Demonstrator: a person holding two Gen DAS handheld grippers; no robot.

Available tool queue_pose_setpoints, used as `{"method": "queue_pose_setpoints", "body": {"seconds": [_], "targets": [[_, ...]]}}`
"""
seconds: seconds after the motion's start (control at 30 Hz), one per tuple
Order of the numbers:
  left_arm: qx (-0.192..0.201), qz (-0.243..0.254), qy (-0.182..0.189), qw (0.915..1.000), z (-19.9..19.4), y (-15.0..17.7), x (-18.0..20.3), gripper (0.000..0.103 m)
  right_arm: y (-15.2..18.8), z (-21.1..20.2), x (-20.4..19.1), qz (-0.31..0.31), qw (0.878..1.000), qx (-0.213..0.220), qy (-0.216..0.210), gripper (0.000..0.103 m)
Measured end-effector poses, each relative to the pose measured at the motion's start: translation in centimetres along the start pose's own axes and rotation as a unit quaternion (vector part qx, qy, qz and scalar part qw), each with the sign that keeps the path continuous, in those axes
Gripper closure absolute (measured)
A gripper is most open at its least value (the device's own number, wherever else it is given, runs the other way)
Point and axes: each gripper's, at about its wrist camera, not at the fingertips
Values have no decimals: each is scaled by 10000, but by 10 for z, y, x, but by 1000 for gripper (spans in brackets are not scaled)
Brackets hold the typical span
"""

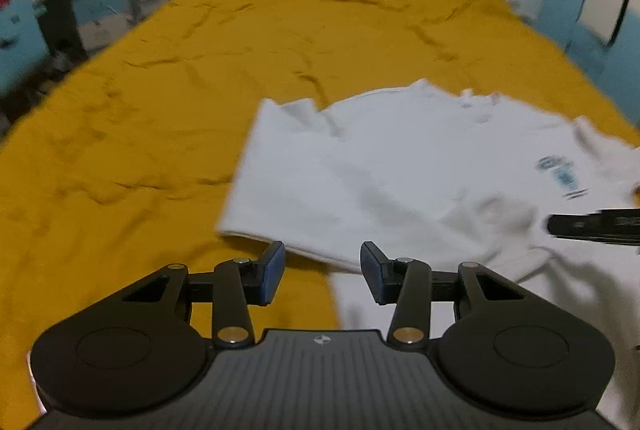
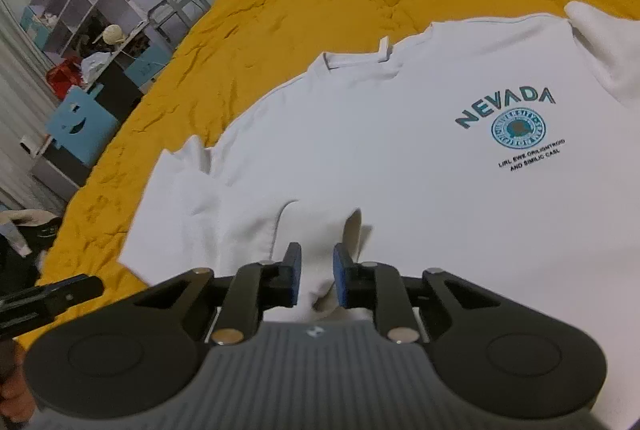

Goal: Fold small clothes
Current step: 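Fold the held sleeve across the sweatshirt body and open the left gripper, then grasp the other sleeve cuff with the right gripper and lift it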

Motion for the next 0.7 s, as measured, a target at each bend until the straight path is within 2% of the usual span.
{"method": "queue_pose_setpoints", "body": {"seconds": [0.1, 0.13, 0.17, 0.2, 0.3, 0.47, 0.57, 0.7], "targets": [[109, 124, -237, 9996, -13, -5, -6, 51, 4, 3, 1, 1, 9998, -179, -104, 86], [123, 158, -249, 9995, -16, -6, -7, 51, 6, 6, 0, -18, 9997, -237, -95, 90], [127, 192, -236, 9995, -18, -6, -6, 51, 8, 9, 0, -22, 9995, -298, -71, 102], [126, 221, -187, 9995, -19, -5, -5, 51, 11, 10, -1, -4, 9995, -318, -87, 103], [73, 201, 222, 9995, -10, -1, 5, 51, 15, -1, -4, -94, 9998, -44, -175, 103], [47, -54, 785, 9969, 15, 8, 29, 52, 24, -30, -17, -723, 9970, 199, -170, 103], [34, -88, 1006, 9949, 26, 9, 46, 52, 39, -28, -13, -808, 9967, -11, -101, 103], [-5, 100, 1086, 9940, 39, 11, 70, 52, 62, -11, -2, -668, 9969, -421, -38, 103]]}}
Point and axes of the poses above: each gripper's, at about its wrist camera, not at the fingertips, and z roughly the way its jaws point, x to its right, y to its underside, and after that the axes turned 10 degrees about -x, right-handed
